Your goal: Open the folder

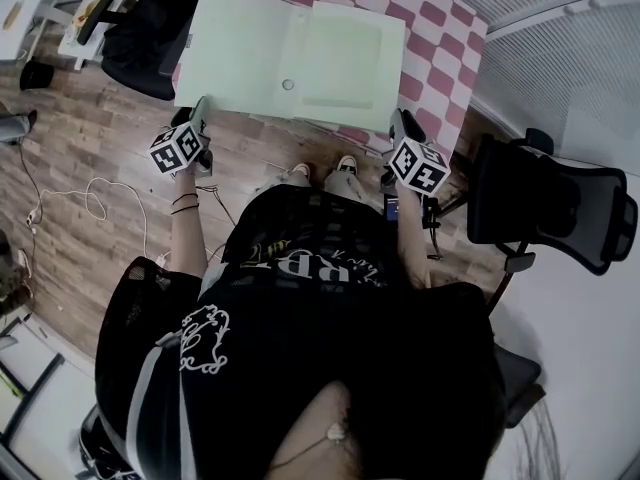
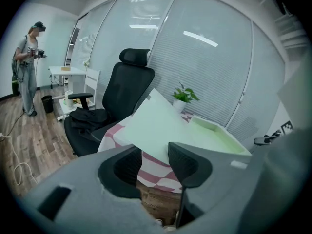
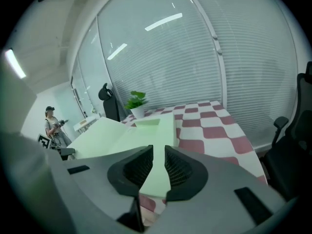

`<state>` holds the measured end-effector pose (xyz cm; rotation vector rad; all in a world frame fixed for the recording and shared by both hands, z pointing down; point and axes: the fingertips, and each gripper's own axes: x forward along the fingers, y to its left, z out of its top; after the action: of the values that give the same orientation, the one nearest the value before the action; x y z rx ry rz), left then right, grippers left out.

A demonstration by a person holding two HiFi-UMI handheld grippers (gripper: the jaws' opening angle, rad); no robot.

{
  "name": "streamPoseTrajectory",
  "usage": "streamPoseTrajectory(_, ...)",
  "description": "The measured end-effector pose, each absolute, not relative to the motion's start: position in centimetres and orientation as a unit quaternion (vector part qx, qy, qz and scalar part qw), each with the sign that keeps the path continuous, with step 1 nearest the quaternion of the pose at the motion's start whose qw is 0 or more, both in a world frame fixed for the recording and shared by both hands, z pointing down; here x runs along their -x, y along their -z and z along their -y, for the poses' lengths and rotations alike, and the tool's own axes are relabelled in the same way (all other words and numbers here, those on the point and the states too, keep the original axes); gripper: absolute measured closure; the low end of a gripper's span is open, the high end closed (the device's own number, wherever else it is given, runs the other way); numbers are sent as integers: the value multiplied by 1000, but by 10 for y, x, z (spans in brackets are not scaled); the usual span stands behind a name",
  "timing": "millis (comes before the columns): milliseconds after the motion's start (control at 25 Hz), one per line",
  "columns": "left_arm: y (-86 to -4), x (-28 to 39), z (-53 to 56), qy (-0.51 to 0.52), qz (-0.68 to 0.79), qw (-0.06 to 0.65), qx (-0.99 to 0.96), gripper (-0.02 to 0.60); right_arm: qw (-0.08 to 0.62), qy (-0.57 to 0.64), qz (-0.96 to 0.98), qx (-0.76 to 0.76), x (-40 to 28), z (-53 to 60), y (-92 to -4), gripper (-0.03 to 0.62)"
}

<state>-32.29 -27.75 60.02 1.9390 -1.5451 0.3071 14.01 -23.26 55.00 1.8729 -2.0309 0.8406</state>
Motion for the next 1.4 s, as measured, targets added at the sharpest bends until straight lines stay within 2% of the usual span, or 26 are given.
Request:
streamPoseTrajectory(160,-577,314,275,-113,569,290,-761,402,93,-260,740,-613,-105,239,-515,551)
streamPoseTrajectory(560,-537,270,263,-104,491,248,-828,398,124,-247,775,-569,-44,204,-508,553)
streamPoseTrajectory(960,-533,221,228,-120,432,242,-861,397,113,-252,771,-574,-44,174,-502,553)
streamPoseTrajectory(1400,-522,130,176,-129,344,230,-901,399,102,-251,773,-573,-68,117,-498,553)
